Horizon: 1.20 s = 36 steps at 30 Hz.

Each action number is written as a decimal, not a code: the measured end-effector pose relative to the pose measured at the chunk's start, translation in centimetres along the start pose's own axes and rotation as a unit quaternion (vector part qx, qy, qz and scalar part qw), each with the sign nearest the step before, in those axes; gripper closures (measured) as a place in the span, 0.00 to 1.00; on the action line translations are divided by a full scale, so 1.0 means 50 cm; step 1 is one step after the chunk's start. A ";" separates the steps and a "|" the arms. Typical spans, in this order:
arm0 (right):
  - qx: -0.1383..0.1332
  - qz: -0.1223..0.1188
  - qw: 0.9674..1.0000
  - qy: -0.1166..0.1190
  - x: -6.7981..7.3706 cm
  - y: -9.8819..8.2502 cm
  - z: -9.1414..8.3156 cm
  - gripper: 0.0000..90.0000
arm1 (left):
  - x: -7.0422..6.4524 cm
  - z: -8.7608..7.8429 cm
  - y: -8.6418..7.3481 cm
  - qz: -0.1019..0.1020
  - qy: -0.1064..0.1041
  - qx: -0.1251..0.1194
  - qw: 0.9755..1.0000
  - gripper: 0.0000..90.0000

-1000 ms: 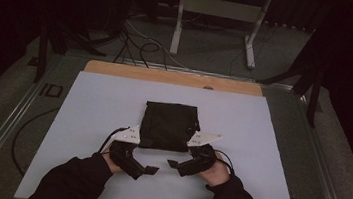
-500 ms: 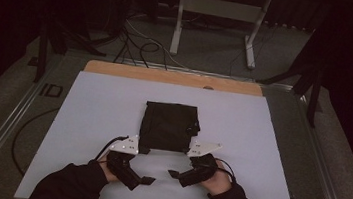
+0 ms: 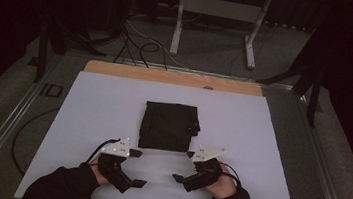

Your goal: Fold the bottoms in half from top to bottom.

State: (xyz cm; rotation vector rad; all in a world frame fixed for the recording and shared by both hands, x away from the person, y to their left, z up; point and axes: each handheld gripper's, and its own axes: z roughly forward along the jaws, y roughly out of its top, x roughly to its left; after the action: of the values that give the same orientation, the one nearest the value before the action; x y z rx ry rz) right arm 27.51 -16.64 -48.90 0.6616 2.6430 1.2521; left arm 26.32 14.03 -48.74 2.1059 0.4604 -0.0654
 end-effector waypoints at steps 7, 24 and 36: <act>-0.003 0.009 1.000 -0.016 -0.008 -0.027 -0.026 0.11 | -0.006 -0.020 -0.017 0.003 0.013 0.009 1.000 0.00; -0.011 0.037 0.998 -0.055 -0.026 -0.096 -0.117 0.11 | -0.003 -0.097 -0.076 -0.021 0.046 0.012 0.999 0.00; -0.016 0.063 0.995 -0.080 -0.034 -0.139 -0.167 0.11 | 0.008 -0.153 -0.114 -0.039 0.084 0.012 0.996 0.00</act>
State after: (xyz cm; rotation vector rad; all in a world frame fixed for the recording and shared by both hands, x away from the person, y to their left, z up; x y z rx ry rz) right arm 24.15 -27.10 -48.95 0.8954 2.4796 1.2139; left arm 23.69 23.21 -49.18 2.1257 0.6452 0.0610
